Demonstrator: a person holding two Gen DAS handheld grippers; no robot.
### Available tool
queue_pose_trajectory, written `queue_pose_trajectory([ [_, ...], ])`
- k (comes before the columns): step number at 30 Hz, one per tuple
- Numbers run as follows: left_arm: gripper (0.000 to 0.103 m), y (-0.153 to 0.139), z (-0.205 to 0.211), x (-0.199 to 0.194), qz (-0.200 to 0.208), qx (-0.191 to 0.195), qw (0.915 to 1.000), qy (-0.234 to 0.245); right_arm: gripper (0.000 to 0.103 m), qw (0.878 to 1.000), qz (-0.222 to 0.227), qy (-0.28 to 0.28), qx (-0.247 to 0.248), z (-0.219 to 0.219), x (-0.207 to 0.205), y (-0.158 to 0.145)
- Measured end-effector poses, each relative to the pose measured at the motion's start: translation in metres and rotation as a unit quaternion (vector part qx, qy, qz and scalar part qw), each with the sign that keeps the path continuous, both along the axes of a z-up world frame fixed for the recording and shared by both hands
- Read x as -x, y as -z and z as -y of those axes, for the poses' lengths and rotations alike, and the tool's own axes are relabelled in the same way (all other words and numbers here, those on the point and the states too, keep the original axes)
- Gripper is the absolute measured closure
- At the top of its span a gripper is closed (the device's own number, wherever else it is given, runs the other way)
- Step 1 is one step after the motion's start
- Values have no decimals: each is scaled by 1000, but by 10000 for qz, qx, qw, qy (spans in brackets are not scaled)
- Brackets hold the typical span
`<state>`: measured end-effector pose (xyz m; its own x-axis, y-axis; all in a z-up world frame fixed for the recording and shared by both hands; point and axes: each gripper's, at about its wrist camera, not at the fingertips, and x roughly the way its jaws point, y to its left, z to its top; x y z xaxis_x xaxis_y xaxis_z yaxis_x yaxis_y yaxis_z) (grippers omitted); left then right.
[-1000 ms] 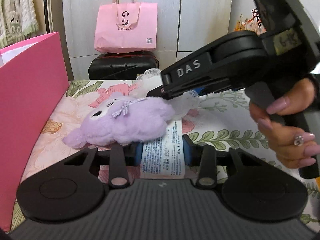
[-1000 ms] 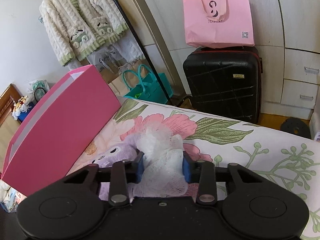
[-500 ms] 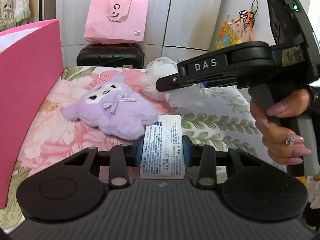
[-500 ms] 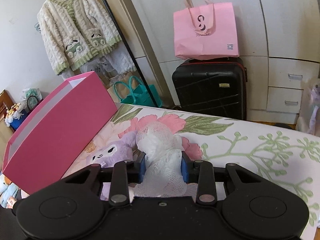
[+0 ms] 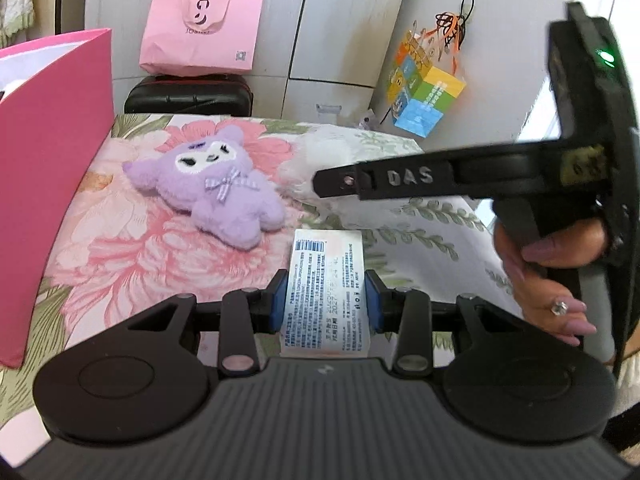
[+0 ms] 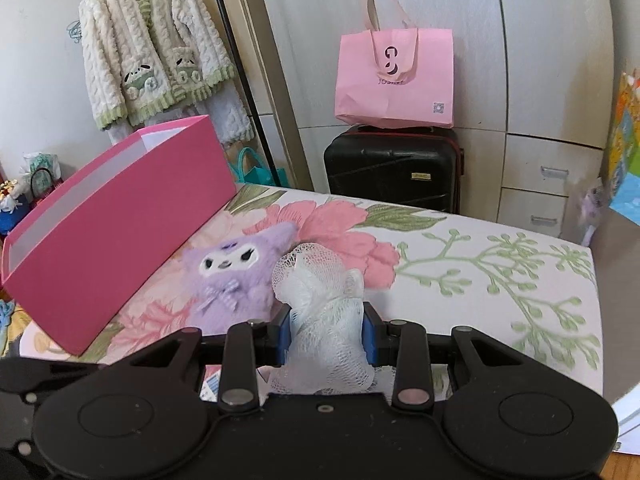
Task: Organize soft objects
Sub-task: 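Grasp the white tube box with the left gripper while the right gripper grasps the white mesh puff, then carry the tube box and mesh puff with both grippers over the pink box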
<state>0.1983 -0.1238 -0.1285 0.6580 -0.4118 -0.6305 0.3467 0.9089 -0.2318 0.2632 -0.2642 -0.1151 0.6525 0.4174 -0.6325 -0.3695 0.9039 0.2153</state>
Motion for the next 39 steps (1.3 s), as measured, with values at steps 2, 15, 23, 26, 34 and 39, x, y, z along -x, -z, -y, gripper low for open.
queue_pose_trajectory([
  [2, 65, 0, -2, 3, -180, -121, 9998, -36, 64, 9999, 66, 5, 81, -2, 12, -2],
  [15, 65, -15, -38, 31, -199, -4, 9998, 4, 63, 9994, 240, 88, 221, -11, 78, -8],
  [23, 65, -15, -69, 48, -104, 40, 9996, -253, 63, 9990, 230, -6, 371, -29, 116, -15],
  [26, 65, -14, -78, 54, -135, 79, 9996, -247, 63, 9989, 187, -28, 438, -38, 129, -17],
  [34, 65, -20, -94, 76, -58, 31, 9999, -82, 63, 9989, 138, -270, 349, -66, 161, -21],
  [39, 65, -31, -110, 96, 82, -156, 9998, -80, 62, 9973, 147, -618, 366, -87, 179, -32],
])
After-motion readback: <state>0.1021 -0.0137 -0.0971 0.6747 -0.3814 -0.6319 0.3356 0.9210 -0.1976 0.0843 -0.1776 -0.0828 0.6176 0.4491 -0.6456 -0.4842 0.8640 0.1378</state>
